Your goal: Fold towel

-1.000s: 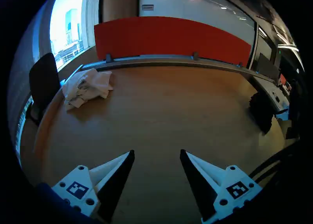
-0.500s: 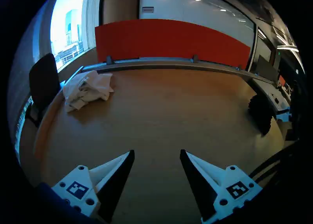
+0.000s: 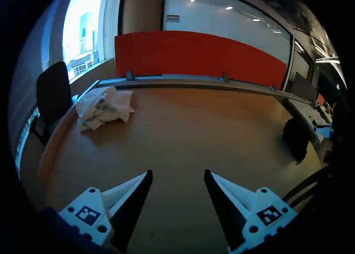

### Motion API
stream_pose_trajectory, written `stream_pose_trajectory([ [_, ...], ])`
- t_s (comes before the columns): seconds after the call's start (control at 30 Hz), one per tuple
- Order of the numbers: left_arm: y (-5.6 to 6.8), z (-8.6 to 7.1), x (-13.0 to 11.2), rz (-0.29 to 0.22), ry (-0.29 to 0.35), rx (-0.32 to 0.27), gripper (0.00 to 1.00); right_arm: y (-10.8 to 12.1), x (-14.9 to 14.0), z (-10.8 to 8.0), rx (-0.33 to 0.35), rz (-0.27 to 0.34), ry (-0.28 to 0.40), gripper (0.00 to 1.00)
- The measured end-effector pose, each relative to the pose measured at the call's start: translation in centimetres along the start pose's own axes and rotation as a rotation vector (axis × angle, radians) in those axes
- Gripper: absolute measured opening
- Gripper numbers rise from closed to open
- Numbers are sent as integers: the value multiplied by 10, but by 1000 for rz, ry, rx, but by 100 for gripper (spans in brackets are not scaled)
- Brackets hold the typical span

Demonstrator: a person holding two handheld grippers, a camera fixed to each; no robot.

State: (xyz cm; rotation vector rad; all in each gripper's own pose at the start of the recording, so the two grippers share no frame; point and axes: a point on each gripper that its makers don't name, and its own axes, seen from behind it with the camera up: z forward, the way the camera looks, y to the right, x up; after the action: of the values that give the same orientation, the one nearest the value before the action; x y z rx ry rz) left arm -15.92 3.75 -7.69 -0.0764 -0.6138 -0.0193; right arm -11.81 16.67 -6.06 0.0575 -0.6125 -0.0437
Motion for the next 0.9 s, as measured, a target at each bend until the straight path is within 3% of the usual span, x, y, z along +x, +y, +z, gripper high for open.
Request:
stream_pose_trajectory([
  [0.2,-3,-2,14,-5,52,11,86,-15,36,-9,0,35,128,100],
  [0.5,-2,-4,27,-12,99,15,86,-14,87,-24,-54,83,333,100],
  [0.6,-3,-4,31,-9,114,21,86,-14,97,-27,-59,102,376,100],
  [0.9,-12,-5,52,-24,185,50,86,-18,112,-28,-56,120,413,100],
])
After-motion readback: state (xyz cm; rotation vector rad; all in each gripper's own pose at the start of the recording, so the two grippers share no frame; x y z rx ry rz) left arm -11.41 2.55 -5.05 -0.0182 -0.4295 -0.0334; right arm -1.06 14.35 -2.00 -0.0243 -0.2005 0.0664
